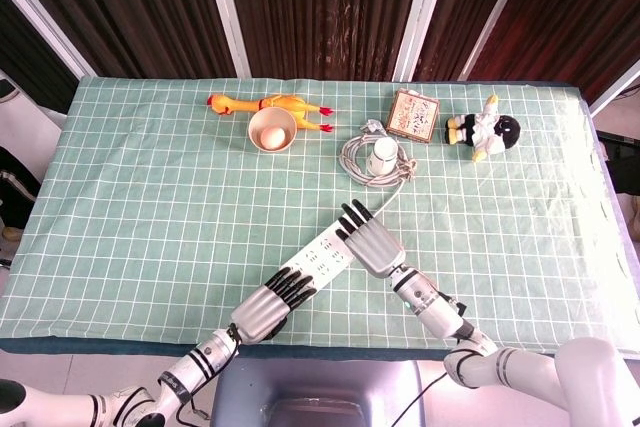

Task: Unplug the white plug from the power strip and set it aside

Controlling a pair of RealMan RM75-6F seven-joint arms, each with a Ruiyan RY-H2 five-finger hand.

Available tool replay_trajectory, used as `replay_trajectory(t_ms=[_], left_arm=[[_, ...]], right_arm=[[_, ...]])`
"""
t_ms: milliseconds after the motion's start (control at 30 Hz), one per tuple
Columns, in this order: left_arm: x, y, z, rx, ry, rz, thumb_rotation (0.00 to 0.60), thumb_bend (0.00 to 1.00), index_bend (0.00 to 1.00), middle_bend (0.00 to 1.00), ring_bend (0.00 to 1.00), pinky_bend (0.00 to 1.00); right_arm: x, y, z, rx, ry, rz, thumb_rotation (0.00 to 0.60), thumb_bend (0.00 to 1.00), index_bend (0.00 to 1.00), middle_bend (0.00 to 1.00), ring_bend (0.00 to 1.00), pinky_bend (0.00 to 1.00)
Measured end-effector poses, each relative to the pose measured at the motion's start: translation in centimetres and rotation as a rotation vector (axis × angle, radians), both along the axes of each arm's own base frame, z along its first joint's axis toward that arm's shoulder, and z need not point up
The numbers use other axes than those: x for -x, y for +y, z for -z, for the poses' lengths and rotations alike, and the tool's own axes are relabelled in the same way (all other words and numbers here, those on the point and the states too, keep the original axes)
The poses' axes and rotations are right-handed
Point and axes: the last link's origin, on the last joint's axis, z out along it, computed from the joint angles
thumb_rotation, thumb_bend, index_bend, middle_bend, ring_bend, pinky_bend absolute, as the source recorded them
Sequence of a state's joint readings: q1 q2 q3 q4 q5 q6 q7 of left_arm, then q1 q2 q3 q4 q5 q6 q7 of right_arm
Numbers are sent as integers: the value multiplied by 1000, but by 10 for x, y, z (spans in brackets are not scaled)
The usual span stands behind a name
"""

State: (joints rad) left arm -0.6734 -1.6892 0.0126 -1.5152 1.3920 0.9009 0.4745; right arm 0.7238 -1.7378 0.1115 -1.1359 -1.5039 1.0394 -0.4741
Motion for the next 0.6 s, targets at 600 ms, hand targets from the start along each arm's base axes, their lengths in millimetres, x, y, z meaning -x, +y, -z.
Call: replay_trajectory(t_ms=[600], left_arm=[[1,-1,2,-1,12,8,600,615,0,0,0,0]], right_arm=[[1,-1,-2,17,11,-1,600,411,813,569,435,527]])
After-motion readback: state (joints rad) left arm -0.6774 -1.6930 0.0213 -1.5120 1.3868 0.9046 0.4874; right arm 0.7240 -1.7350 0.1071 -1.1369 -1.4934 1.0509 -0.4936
